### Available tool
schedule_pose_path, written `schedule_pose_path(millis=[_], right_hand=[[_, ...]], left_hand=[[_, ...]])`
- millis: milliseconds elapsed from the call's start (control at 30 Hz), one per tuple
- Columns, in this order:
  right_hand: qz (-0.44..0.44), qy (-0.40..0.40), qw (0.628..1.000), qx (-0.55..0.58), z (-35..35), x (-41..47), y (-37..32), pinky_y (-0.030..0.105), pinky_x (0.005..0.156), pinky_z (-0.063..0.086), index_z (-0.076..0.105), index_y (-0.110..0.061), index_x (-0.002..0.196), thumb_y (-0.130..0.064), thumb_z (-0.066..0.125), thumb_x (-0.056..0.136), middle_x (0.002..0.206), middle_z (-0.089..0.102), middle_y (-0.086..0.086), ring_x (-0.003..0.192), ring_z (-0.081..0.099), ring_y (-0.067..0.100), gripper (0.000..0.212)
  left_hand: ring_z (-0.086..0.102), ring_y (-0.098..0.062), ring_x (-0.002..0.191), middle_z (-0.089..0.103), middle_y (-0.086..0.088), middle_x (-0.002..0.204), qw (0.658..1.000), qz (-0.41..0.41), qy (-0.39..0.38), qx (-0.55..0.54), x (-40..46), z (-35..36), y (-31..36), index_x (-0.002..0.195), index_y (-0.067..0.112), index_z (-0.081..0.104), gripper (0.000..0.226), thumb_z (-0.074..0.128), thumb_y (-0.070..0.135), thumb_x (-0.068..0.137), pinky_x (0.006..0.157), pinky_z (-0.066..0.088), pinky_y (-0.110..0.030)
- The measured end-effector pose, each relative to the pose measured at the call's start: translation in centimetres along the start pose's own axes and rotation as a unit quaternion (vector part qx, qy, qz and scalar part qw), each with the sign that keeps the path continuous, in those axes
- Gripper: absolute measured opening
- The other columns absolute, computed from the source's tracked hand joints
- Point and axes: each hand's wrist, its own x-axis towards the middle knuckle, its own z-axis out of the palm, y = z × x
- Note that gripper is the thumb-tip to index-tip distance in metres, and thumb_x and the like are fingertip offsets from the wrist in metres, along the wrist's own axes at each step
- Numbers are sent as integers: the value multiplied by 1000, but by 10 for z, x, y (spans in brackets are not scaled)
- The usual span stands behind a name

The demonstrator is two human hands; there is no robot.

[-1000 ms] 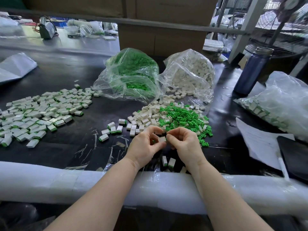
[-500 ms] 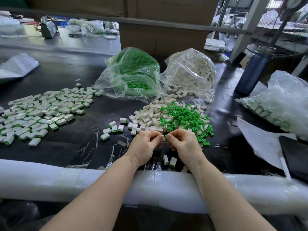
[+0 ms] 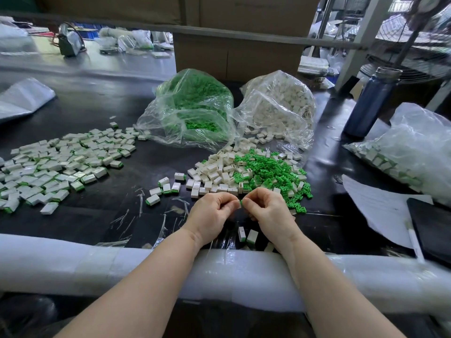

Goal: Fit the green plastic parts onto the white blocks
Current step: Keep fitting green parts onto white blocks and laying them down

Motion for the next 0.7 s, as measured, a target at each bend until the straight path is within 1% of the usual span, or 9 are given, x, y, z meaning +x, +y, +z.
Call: schedule_pose_path(millis=[67, 133, 167, 233, 300, 367, 433, 533, 700], right_hand=[[-8, 18, 1000, 22, 1, 0, -1, 20, 58, 45, 60, -19, 77, -6, 61, 86, 66, 59, -1, 56, 52, 4, 16], [-8, 26, 998, 54, 0, -1, -1, 16, 54, 46, 60, -17, 81, -2, 61, 85, 65, 60, 2, 53, 54, 2, 16], [-4, 29, 998, 64, 0, -1, -1, 15, 53, 46, 61, -17, 81, -1, 61, 85, 65, 61, 3, 52, 55, 2, 16], [5, 38, 996, 75, 0, 0, -1, 15, 51, 46, 62, -15, 78, 0, 61, 85, 65, 62, 4, 53, 56, 5, 16], [11, 41, 995, 89, 0, 1, 0, 15, 51, 46, 63, -14, 76, 1, 62, 84, 63, 62, 3, 51, 56, 3, 17], [15, 34, 994, 105, -1, 0, -1, 16, 52, 48, 65, -12, 78, -1, 63, 85, 66, 65, 4, 53, 59, 4, 13], [14, 23, 992, 126, -2, -1, -1, 15, 52, 49, 65, -10, 79, -1, 63, 85, 67, 67, 4, 55, 61, 3, 11], [7, 20, 993, 120, -2, -1, -1, 15, 50, 48, 65, -9, 76, -1, 63, 85, 65, 65, 4, 52, 58, 0, 12], [13, 21, 996, 86, 1, 1, -1, 13, 49, 44, 62, -11, 73, -4, 62, 87, 63, 62, 2, 49, 54, -2, 15]], left_hand=[[65, -19, 92, 72, -1, 89, 1000, 1, 13, -17, 1, 1, 1, 91, 23, 70, 12, 58, 22, 91, 91, 48, -42], [65, -18, 91, 71, 1, 88, 999, 3, 17, -29, 2, 3, 1, 97, 26, 69, 14, 58, 22, 91, 90, 49, -41], [64, -17, 85, 69, 3, 84, 999, 11, 19, -31, 2, 4, 0, 98, 30, 67, 14, 59, 22, 90, 86, 50, -38], [58, -14, 69, 61, 4, 75, 999, 28, 20, -18, 2, 3, -2, 93, 39, 59, 19, 65, 22, 86, 73, 48, -31], [53, -13, 65, 59, 4, 74, 999, 30, 22, 2, 2, 3, -3, 88, 38, 55, 22, 69, 22, 82, 68, 46, -29], [58, -17, 73, 63, 1, 81, 999, 27, 31, 4, 2, 3, -3, 87, 34, 58, 15, 67, 23, 84, 76, 50, -35], [62, -17, 81, 67, 2, 83, 999, 24, 34, -9, 2, 2, -1, 84, 33, 62, 10, 62, 24, 88, 83, 51, -38], [64, -14, 81, 69, 6, 78, 1000, 12, 22, -17, 0, 1, 1, 77, 35, 63, 19, 56, 25, 92, 86, 50, -40], [65, -19, 84, 71, 1, 81, 1000, -7, 4, -26, 0, -1, 4, 79, 28, 65, 17, 55, 24, 92, 88, 49, -43]])
